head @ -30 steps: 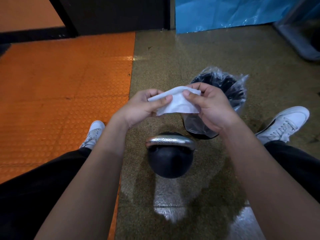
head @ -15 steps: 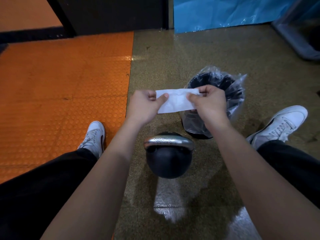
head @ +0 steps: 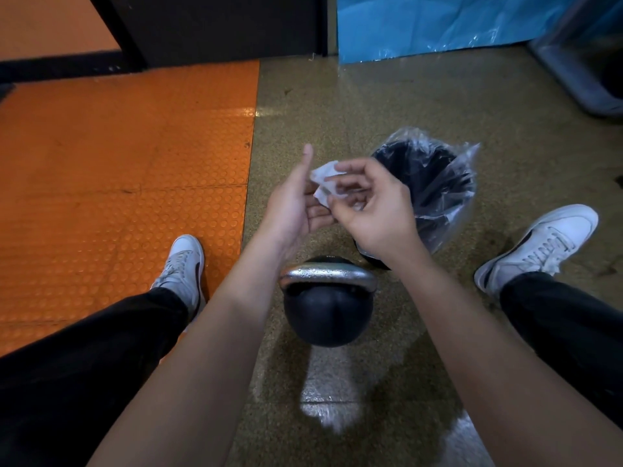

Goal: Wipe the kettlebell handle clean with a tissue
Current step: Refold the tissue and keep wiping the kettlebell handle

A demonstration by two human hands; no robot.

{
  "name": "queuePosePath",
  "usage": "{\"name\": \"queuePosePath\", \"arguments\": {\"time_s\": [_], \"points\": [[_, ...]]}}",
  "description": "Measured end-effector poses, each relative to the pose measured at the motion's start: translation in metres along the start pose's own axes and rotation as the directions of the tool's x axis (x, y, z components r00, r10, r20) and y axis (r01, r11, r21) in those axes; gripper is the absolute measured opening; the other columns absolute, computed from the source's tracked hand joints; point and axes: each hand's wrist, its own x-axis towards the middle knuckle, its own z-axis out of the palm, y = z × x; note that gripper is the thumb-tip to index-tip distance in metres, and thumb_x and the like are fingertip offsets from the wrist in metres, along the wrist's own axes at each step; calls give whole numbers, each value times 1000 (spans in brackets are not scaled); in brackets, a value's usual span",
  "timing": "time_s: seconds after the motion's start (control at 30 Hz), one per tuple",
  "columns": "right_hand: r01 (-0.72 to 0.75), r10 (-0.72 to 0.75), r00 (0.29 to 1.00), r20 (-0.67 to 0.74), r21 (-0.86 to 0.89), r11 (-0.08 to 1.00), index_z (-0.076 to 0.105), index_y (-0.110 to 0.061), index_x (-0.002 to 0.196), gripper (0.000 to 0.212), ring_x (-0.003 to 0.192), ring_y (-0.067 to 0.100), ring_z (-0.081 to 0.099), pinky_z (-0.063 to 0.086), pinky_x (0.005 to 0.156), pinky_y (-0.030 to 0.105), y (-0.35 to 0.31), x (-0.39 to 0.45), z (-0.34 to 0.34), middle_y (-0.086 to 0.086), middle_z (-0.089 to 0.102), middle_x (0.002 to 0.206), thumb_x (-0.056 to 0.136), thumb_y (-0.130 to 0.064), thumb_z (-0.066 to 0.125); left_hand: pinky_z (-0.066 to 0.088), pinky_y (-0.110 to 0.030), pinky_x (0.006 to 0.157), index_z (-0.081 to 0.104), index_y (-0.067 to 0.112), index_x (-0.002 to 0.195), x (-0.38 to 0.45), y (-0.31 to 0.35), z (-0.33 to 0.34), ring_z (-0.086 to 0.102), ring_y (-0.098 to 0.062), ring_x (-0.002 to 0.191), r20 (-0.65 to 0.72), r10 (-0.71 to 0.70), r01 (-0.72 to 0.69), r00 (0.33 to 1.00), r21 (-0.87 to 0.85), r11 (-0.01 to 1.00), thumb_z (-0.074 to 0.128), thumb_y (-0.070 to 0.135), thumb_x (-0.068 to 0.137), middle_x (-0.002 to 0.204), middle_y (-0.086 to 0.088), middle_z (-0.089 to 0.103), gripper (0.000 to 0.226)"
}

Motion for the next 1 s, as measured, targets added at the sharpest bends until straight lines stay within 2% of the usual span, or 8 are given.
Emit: {"name": "queuePosePath", "arguments": {"time_s": [0.1, 0.17, 0.27, 0.33, 0.5, 0.67, 0.8, 1.0], "points": [[71, -62, 994, -92, 104, 992, 70, -9, 104, 21, 93, 9, 69, 56, 80, 28, 5, -3, -4, 1, 73, 99, 84, -6, 63, 61, -35, 78, 66, 4, 120, 0, 2, -5, 74, -25, 97, -38, 10, -9, 999, 43, 999, 70, 46, 88, 107, -12, 76, 53], [-46, 88, 975, -206, 198, 979, 69, -13, 107, 21, 92, 11, 67, 55, 80, 28, 10, 3, -6, 3, 71, 102, 86, -14, 67, 62, -32, 75, 63, 3, 122, 1, 2, -7, 74, -23, 95, -82, 19, -17, 996, 30, 999, 73, 24, 90, 110, -12, 75, 40], [-353, 367, 930, 5, 286, 891, 64, -22, 121, 39, 101, 14, 69, 56, 86, 32, 18, 11, -7, 2, 71, 113, 86, -37, 76, 62, -34, 74, 63, 0, 120, 2, 2, -6, 74, -24, 94, -62, 9, -10, 998, -11, 1000, 68, 23, 94, 108, -15, 74, 34], [-421, 405, 907, 115, 269, 866, 70, -17, 108, 26, 89, 15, 72, 55, 80, 37, 23, 11, -5, 3, 76, 99, 88, -31, 76, 62, -36, 76, 64, -2, 117, 2, 1, -4, 74, -26, 93, -60, 3, -5, 998, -29, 1000, 65, 27, 96, 106, -18, 75, 35], [-398, 404, 910, 95, 472, 787, 69, -9, 91, 2, 72, 15, 68, 55, 71, 31, 22, 12, -9, 3, 74, 78, 91, -9, 70, 59, -43, 87, 69, 8, 113, 4, -2, -9, 72, -29, 101, -83, 53, -42, 995, 140, 989, 63, 22, 98, 108, -14, 75, 22], [-386, 358, 922, 148, 431, 816, 70, -9, 98, 6, 81, 18, 72, 57, 73, 34, 22, 11, -15, 7, 76, 88, 96, -9, 65, 58, -37, 81, 65, 28, 127, 1, 8, -19, 70, -18, 95, 58, 93, -102, 994, 175, 979, 67, 16, 93, 109, -4, 73, 36], [-399, 358, 917, 177, 433, 808, 71, -9, 105, 12, 84, 22, 72, 58, 78, 40, 22, 12, -16, 10, 76, 93, 97, -9, 62, 56, -44, 85, 66, 19, 124, 1, 9, -19, 69, -22, 85, 76, 148, -161, 986, 209, 965, 67, 12, 94, 100, -16, 75, 31], [-434, 419, 895, 152, 512, 741, 65, -10, 104, 9, 86, 25, 69, 55, 81, 46, 25, 13, -14, 10, 73, 92, 95, -9, 64, 53, -43, 81, 63, 18, 106, 1, 3, -25, 62, -29, 90, 61, 127, -133, 990, 105, 986, 61, 4, 96, 94, -13, 69, 17]]}}
